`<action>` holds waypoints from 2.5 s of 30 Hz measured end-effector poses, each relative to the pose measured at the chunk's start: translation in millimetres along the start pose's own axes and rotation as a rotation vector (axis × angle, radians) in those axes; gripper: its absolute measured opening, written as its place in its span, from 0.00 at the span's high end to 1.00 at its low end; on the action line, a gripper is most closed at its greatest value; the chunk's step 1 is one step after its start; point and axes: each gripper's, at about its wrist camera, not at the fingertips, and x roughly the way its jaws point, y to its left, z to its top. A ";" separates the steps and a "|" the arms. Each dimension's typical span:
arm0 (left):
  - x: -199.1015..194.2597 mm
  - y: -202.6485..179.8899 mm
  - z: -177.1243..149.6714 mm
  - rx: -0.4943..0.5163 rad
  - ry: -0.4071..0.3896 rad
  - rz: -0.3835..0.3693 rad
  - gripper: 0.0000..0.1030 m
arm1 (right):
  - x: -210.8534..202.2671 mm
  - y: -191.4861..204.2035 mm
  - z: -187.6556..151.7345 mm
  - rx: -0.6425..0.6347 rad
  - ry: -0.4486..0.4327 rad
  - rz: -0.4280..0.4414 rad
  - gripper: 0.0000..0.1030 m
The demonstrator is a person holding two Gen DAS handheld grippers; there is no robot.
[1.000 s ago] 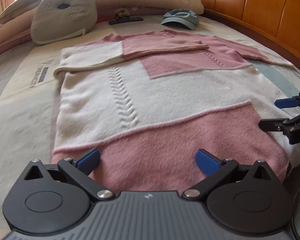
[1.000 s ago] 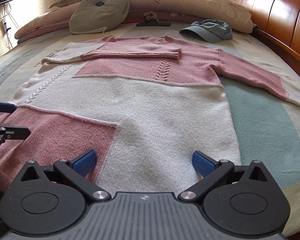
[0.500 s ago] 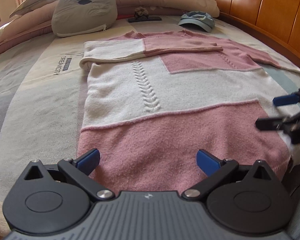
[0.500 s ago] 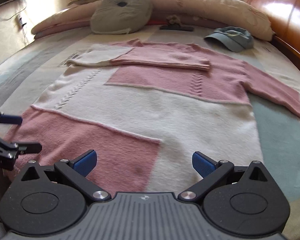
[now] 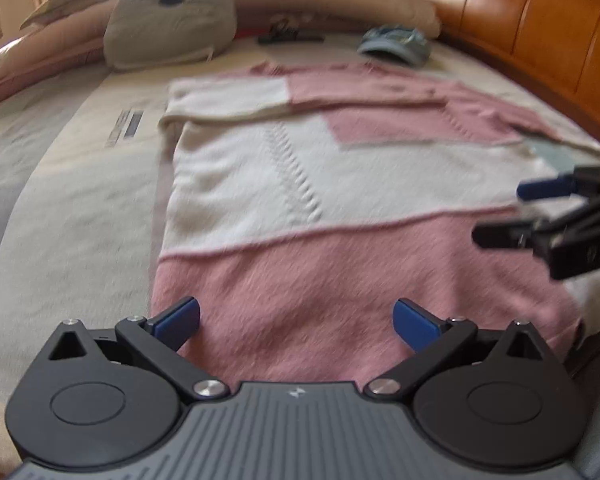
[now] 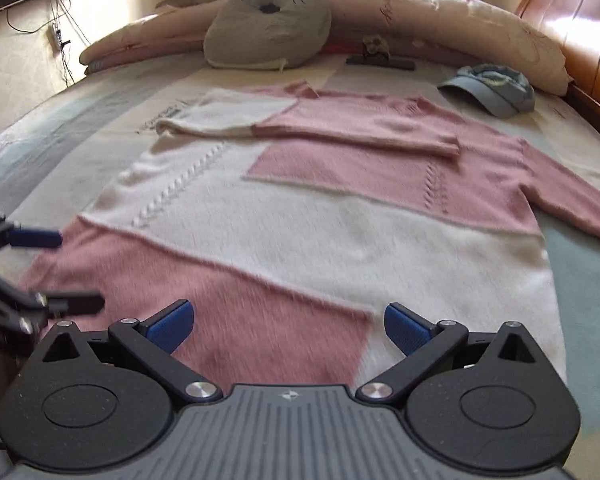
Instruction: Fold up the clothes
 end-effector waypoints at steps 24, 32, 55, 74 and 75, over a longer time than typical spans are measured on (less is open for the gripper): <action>-9.1 -15.5 9.8 0.018 -0.031 -0.071 0.01 | -52.2 -64.1 -59.0 0.183 0.025 -0.079 0.00; -5.7 -14.6 4.6 -0.001 -0.009 -0.066 0.01 | -77.1 -77.8 -86.4 0.198 -0.036 -0.110 0.00; 1.4 -13.1 55.7 0.034 -0.117 -0.032 0.01 | 14.1 -134.0 45.7 0.144 -0.191 -0.114 0.00; 21.4 4.1 59.5 -0.100 -0.090 -0.139 0.01 | 55.7 -147.5 64.7 0.181 -0.123 -0.119 0.00; 19.3 3.4 59.8 -0.102 -0.093 -0.140 0.01 | 53.2 -143.7 62.8 0.176 -0.128 -0.082 0.00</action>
